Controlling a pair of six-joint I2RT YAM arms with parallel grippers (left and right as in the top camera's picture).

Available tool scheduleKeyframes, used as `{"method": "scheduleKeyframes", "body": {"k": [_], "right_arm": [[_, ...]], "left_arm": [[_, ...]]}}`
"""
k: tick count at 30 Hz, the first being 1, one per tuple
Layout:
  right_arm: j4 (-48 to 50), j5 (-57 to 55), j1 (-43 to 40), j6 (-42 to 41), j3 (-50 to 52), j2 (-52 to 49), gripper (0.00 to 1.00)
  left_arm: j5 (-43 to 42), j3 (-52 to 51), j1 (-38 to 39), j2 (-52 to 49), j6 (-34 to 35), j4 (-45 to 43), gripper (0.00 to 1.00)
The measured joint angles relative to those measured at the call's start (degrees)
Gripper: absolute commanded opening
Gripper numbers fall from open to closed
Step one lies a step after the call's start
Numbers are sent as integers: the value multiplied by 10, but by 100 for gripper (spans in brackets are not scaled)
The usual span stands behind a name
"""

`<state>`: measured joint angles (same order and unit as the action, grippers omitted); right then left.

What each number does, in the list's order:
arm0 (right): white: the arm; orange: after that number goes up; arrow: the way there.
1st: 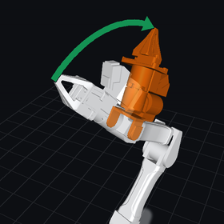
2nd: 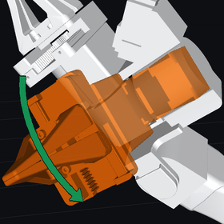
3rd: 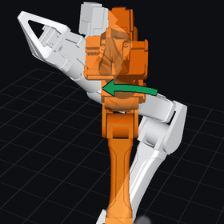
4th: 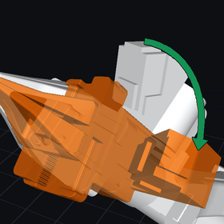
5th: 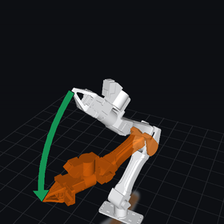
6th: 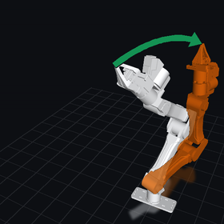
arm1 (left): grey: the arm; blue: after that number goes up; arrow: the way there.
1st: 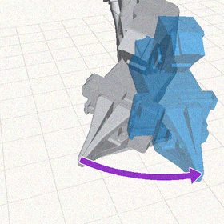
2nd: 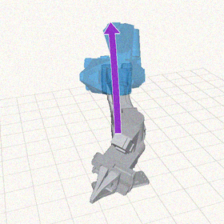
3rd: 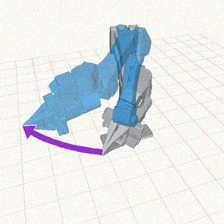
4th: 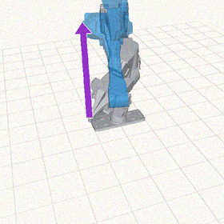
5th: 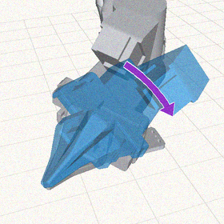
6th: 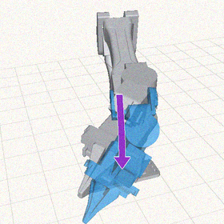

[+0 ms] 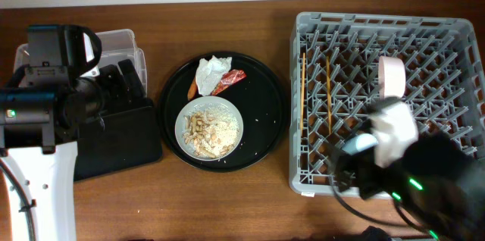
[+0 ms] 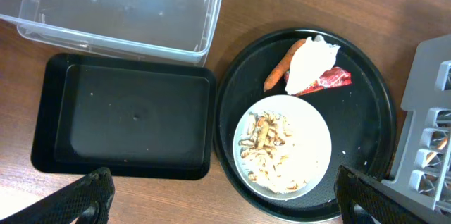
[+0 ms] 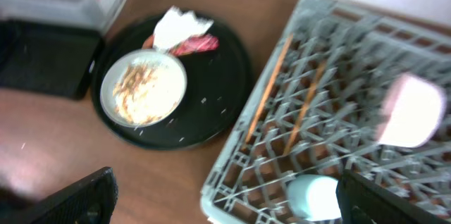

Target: Sort waste into correct bins and load items into the dishwasher rack

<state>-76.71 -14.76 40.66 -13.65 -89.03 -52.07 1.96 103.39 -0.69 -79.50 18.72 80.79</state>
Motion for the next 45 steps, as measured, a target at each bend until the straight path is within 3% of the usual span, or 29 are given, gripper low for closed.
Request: {"method": "scheduleKeyframes", "body": {"k": [2,4,7,8,9,11,14,18,28,30,32,35,38,39,41,42,43,44,45], "right_arm": [[8,-60,-2,2,3,84,98],[120,-94,-60,26,90,142,98],[363,-37,-174,109,345,216,98],[378,-2,-203,124,422,233,98],[488,48,-245,128,494,265,98],[559,136,-333,135,670,378,98],[587,166,-363,137,758,497,98],[737,175,-369,137,870,513,98],[725,175,-369,137,883,512,98],[725,175,-369,137,883,513,98],[725,175,-369,137,883,512,98],[725,175,-369,137,883,513,98],[725,175,-369,137,883,513,98],[725,175,-369,137,883,513,98],[725,175,-369,137,883,513,98],[725,175,-369,137,883,513,98],[725,175,-369,137,883,513,98],[725,175,-369,137,883,513,98],[725,175,-369,137,883,513,98]], "left_arm": [[0,0,0,0,0,0,99],[0,0,0,0,0,0,99],[0,0,0,0,0,0,99],[0,0,0,0,0,0,99],[0,1,0,0,0,-2,99],[0,1,0,-1,0,0,99],[0,1,0,-1,0,0,99],[0,1,0,-2,0,0,99],[-19,1,0,-2,14,0,99],[-66,0,18,-11,31,-74,99],[-67,3,84,-79,25,-100,99],[-76,-1,120,-183,17,-181,95],[3,-1,187,-317,3,-235,93],[35,-1,200,-363,2,-264,85],[77,-1,201,-450,-1,-309,84],[98,-4,198,-484,-2,-319,66],[114,-4,196,-499,-3,-335,33],[121,-4,193,-506,-4,-349,25],[118,-4,192,-506,-3,-349,25]]}}
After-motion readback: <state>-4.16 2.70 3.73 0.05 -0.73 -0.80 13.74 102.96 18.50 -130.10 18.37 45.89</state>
